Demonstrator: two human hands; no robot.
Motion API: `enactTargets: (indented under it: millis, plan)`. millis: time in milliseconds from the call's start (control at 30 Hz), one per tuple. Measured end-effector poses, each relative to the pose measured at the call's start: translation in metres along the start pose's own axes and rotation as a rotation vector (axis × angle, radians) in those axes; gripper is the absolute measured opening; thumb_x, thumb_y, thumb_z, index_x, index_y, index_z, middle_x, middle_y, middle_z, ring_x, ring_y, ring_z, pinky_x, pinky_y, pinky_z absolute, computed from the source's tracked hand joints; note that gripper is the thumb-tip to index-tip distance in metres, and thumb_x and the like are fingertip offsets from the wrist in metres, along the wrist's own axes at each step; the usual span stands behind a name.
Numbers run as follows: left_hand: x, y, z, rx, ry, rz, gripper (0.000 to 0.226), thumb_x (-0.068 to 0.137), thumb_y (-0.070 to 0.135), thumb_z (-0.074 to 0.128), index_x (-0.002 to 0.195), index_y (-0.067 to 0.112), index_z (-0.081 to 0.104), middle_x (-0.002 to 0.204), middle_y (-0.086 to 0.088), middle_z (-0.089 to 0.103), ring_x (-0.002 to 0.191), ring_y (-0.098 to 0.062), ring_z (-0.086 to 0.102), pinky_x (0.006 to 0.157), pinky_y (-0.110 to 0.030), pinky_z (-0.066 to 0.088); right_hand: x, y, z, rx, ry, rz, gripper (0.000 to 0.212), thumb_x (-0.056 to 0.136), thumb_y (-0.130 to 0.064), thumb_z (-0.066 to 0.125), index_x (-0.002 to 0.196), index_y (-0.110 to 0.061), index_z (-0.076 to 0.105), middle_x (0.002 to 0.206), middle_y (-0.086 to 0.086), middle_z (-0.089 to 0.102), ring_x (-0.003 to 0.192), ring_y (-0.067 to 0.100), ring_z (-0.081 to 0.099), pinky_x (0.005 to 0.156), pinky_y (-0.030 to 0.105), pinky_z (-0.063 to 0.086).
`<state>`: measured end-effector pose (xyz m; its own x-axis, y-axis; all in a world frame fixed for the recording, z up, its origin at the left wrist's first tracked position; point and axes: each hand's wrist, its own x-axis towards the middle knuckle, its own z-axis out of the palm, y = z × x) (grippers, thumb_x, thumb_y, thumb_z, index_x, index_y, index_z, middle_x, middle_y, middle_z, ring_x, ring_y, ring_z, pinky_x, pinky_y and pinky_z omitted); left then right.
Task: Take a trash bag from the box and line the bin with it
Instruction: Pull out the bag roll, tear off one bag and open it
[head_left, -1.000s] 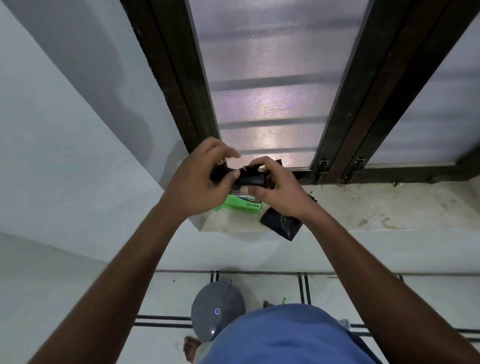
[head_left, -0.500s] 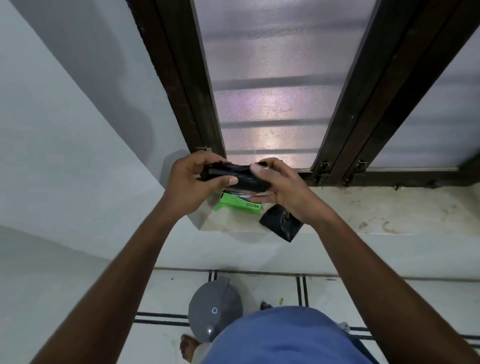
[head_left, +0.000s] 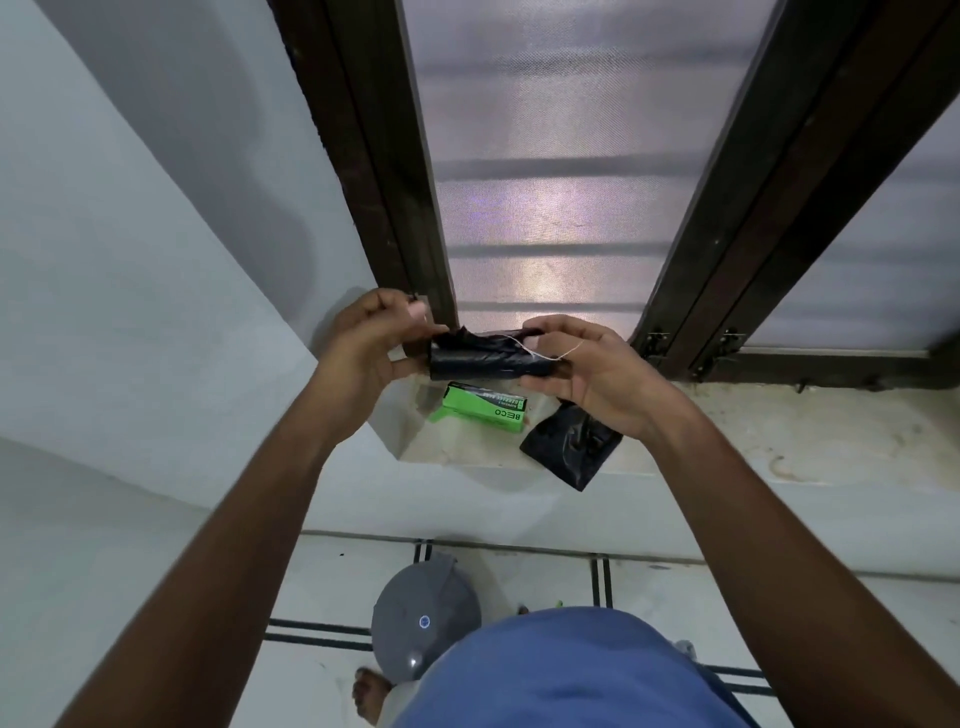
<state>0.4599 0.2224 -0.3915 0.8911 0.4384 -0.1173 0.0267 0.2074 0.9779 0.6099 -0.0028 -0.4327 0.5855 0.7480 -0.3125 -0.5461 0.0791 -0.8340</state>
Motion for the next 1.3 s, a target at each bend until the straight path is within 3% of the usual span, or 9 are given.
enactTargets:
  millis: [100, 200, 300, 467, 567, 767, 933, 1100, 1300]
  plan:
    - [0.015, 0.005, 0.006, 0.279, 0.103, -0.139, 0.035, 0.104, 0.051, 0.066, 0.088, 0.020, 0.068, 0.091, 0.001, 0.074, 0.099, -0.022, 0.077, 0.106, -0.054, 0.056, 0.002, -0.002, -0.002, -0.051, -0.061, 0.022, 0.023, 0.102, 0.010, 0.066, 0.119, -0.004, 0.073, 0.113, 0.014, 0.081, 0.102, 0.032, 0.080, 0.092, 0.042, 0.069]
    - [0.021, 0.008, 0.013, 0.434, -0.090, -0.362, 0.051, 0.104, 0.065, 0.055, 0.108, 0.019, 0.076, 0.105, 0.003, 0.082, 0.106, -0.020, 0.076, 0.107, -0.050, 0.055, 0.004, -0.002, 0.000, -0.101, -0.115, 0.035, 0.028, 0.099, 0.013, 0.069, 0.120, -0.004, 0.074, 0.118, 0.018, 0.079, 0.110, 0.035, 0.076, 0.099, 0.047, 0.066]
    - [0.016, 0.006, 0.011, 0.594, -0.379, -0.381, 0.041, 0.106, 0.052, 0.062, 0.121, 0.018, 0.077, 0.098, 0.002, 0.082, 0.095, -0.020, 0.077, 0.084, -0.038, 0.063, 0.007, -0.003, -0.001, -0.101, -0.135, 0.044, 0.033, 0.099, 0.016, 0.066, 0.125, -0.003, 0.074, 0.125, 0.022, 0.076, 0.117, 0.039, 0.073, 0.102, 0.050, 0.064]
    - [0.011, -0.001, 0.003, 0.476, -0.453, -0.357, 0.030, 0.102, 0.028, 0.073, 0.127, 0.013, 0.074, 0.091, 0.002, 0.077, 0.084, -0.014, 0.068, 0.070, -0.027, 0.056, 0.006, -0.011, -0.011, 0.006, -0.206, 0.148, 0.040, 0.101, -0.010, 0.053, 0.135, 0.002, 0.069, 0.126, 0.023, 0.071, 0.120, 0.039, 0.071, 0.102, 0.047, 0.066]
    - [0.012, -0.004, 0.000, 0.433, -0.454, -0.373, 0.036, 0.095, 0.022, 0.079, 0.130, 0.015, 0.072, 0.099, 0.004, 0.080, 0.091, -0.015, 0.071, 0.084, -0.038, 0.058, 0.005, -0.015, -0.007, -0.009, -0.186, 0.170, 0.046, 0.103, -0.032, 0.056, 0.131, 0.000, 0.073, 0.119, 0.021, 0.072, 0.115, 0.036, 0.071, 0.090, 0.042, 0.069]
    - [0.014, -0.001, -0.009, 0.435, -0.465, -0.402, 0.046, 0.090, 0.017, 0.084, 0.135, 0.015, 0.070, 0.113, -0.001, 0.081, 0.104, -0.025, 0.075, 0.109, -0.056, 0.057, 0.012, -0.015, 0.002, -0.160, -0.140, 0.083, 0.025, 0.094, -0.001, 0.078, 0.119, -0.002, 0.078, 0.116, 0.021, 0.077, 0.107, 0.036, 0.076, 0.080, 0.035, 0.070]
    - [0.025, -0.002, -0.010, 0.504, -0.401, -0.449, 0.064, 0.091, 0.071, 0.069, 0.135, 0.025, 0.076, 0.131, -0.005, 0.079, 0.125, -0.031, 0.073, 0.119, -0.057, 0.049, 0.016, -0.020, 0.008, -0.236, -0.193, 0.074, 0.024, 0.103, 0.004, 0.069, 0.124, -0.003, 0.078, 0.118, 0.023, 0.076, 0.107, 0.037, 0.075, 0.091, 0.040, 0.069]
    - [0.023, -0.001, 0.003, 0.544, -0.549, -0.400, 0.046, 0.108, 0.052, 0.061, 0.126, 0.012, 0.074, 0.122, -0.010, 0.080, 0.093, -0.029, 0.076, 0.084, -0.044, 0.063, 0.020, -0.026, 0.018, -0.315, -0.273, 0.094, 0.031, 0.106, 0.002, 0.065, 0.135, 0.001, 0.073, 0.125, 0.030, 0.073, 0.104, 0.036, 0.075, 0.085, 0.035, 0.069]
    - [0.012, -0.015, -0.014, 0.584, -0.355, -0.379, 0.039, 0.101, 0.049, 0.073, 0.107, 0.011, 0.076, 0.093, -0.005, 0.077, 0.075, -0.020, 0.067, 0.063, -0.030, 0.055, 0.045, -0.007, 0.009, -0.448, -0.027, 0.109, 0.028, 0.109, -0.017, 0.063, 0.133, -0.014, 0.076, 0.131, 0.010, 0.079, 0.115, 0.034, 0.076, 0.088, 0.043, 0.069]
